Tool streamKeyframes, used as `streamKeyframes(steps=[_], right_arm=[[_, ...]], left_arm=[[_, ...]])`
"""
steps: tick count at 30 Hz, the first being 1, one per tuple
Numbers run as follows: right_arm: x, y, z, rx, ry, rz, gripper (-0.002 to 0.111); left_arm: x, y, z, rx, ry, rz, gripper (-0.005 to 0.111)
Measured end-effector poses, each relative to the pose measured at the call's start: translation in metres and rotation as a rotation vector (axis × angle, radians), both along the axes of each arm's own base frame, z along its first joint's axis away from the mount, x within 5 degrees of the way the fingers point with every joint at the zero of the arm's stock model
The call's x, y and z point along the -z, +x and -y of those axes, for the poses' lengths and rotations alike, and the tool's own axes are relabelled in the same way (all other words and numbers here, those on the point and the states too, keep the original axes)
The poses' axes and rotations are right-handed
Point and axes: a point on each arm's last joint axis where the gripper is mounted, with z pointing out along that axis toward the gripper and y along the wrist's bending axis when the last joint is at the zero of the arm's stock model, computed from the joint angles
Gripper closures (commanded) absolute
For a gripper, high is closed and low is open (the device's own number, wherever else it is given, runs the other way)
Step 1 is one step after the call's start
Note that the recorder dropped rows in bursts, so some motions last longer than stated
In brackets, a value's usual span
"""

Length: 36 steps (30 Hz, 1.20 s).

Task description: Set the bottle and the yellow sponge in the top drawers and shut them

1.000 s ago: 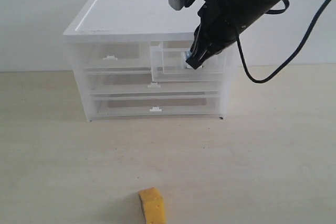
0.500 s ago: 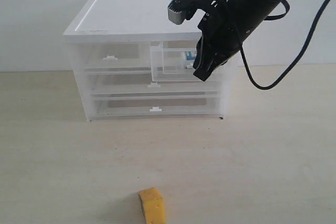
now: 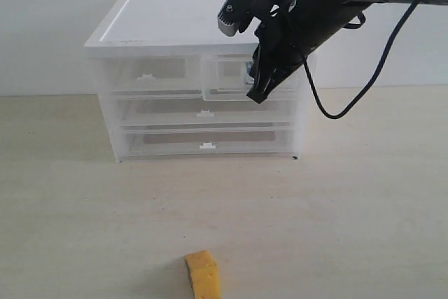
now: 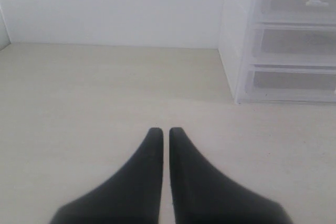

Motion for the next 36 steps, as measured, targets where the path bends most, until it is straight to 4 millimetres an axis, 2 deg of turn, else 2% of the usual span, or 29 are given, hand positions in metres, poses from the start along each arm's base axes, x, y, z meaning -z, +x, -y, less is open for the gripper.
streamKeyframes(steps=[8,17,19,25,29,32,35,36], right_arm=[[0.001,0.009,-0.002,0.010,0.011,0.083,0.108],[0.003,0.008,-0.001,0.046,0.025,0.040,0.108],[0.001,0.003,0.001,0.053,0.021,-0.002,0.108],[-0.019,-0.030,0.012,0.045,-0.013,-0.202,0.108],[-0.019,-0.050,0.021,0.036,-0.098,-0.377,0.108],[-0.015,-0.056,0.032,0.143,-0.190,-0.472,0.108],[-0.015,-0.049,0.050,0.346,-0.188,-0.478,0.108],[-0.015,-0.043,0.062,0.433,-0.164,-0.489,0.108]], left_arm=[[0.000,0.000,0.000,0.000,0.000,0.000,0.102],[0.000,0.000,0.000,0.000,0.000,0.000,0.102],[0.000,0.000,0.000,0.000,0.000,0.000,0.102],[0.000,0.000,0.000,0.000,0.000,0.000,0.102],[0.000,0.000,0.000,0.000,0.000,0.000,0.102],[0.000,0.000,0.000,0.000,0.000,0.000,0.102],[0.000,0.000,0.000,0.000,0.000,0.000,0.102],[0.000,0.000,0.000,0.000,0.000,0.000,0.102]])
